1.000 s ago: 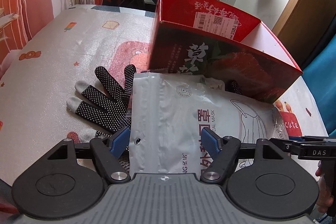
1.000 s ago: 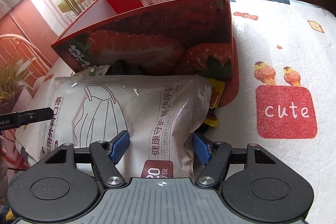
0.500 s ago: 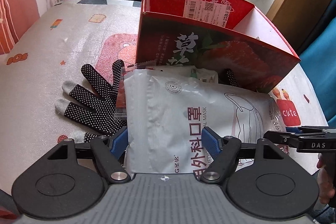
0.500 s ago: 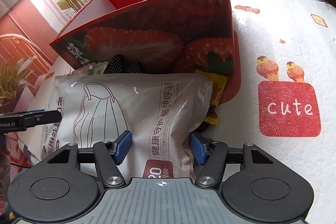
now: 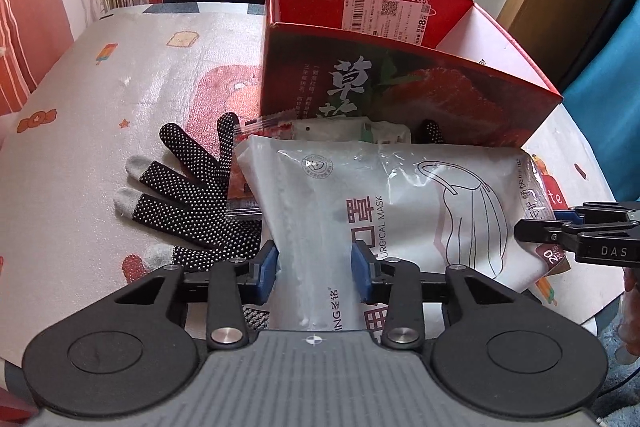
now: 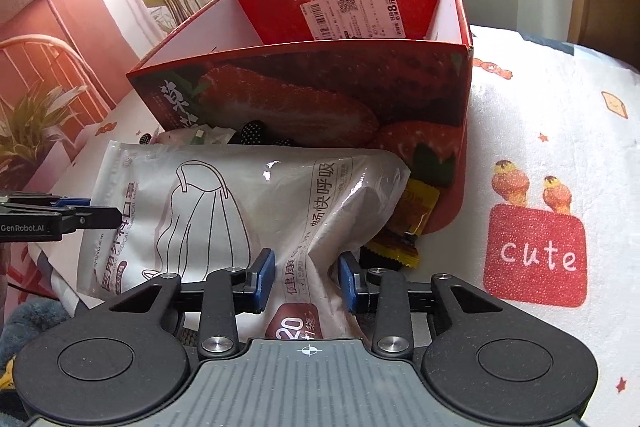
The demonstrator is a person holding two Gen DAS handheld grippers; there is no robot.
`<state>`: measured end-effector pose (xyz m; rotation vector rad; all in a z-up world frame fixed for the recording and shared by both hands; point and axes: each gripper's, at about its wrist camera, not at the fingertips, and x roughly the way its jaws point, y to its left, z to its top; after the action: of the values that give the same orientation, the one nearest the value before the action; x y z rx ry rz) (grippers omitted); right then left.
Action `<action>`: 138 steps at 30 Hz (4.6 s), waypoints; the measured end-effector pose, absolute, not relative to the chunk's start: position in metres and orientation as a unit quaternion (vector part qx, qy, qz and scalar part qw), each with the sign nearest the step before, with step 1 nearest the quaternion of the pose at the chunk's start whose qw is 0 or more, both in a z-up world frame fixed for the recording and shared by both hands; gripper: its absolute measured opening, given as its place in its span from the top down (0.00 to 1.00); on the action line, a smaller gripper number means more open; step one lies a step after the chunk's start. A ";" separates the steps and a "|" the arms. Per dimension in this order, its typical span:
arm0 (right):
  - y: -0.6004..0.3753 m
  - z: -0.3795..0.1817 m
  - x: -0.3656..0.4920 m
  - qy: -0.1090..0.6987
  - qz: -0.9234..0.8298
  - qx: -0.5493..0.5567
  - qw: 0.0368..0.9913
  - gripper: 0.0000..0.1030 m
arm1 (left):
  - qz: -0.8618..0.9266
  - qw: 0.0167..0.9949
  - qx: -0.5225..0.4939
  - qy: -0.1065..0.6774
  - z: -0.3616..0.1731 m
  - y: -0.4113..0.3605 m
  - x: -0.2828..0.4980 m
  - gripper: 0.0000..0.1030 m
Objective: Organize soft objects
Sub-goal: 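Lift the white mask bag with the right tool and lower it into the red box, then open the right tool to release the mask bag and withdraw, then lower the right tool to the clear bag of green cables and grasp it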
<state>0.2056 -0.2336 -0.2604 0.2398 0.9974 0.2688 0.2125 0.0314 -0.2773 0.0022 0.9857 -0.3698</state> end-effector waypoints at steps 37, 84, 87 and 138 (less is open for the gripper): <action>-0.243 -0.098 0.276 0.270 0.129 -0.030 0.954 0.73 | -0.213 0.938 -0.018 0.272 -0.127 -0.002 0.281 0.57; -0.243 -0.273 0.494 0.631 0.051 0.040 0.773 0.78 | -0.178 0.875 0.085 0.443 -0.241 -0.072 0.439 0.79; -0.240 -0.262 0.492 0.618 0.051 0.029 0.784 0.67 | -0.179 0.878 0.083 0.437 -0.236 -0.070 0.435 0.79; -0.236 -0.198 0.235 0.334 0.061 0.093 0.936 0.01 | -0.104 0.928 0.002 0.357 -0.218 0.052 0.227 0.00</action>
<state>0.2350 -0.2362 -0.1975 0.1896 0.6820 0.1246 0.2272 0.0521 -0.2184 0.0037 0.7313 -0.2126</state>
